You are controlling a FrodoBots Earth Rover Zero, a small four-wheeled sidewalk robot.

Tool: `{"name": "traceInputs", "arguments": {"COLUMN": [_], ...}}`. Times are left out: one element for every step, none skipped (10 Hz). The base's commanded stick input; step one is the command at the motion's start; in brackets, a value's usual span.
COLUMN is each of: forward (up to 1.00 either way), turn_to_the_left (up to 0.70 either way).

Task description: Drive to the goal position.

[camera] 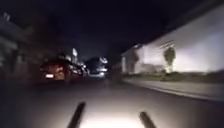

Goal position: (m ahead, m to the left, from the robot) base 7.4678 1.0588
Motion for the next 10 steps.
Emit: {"name": "traceInputs", "arguments": {"forward": [1.00,1.00,1.00,1.00,1.00,1.00,1.00,1.00,1.00,1.00], "turn_to_the_left": [0.03,0.03,0.03,0.03,0.03,0.03,0.03,0.03,0.03,0.03]}}
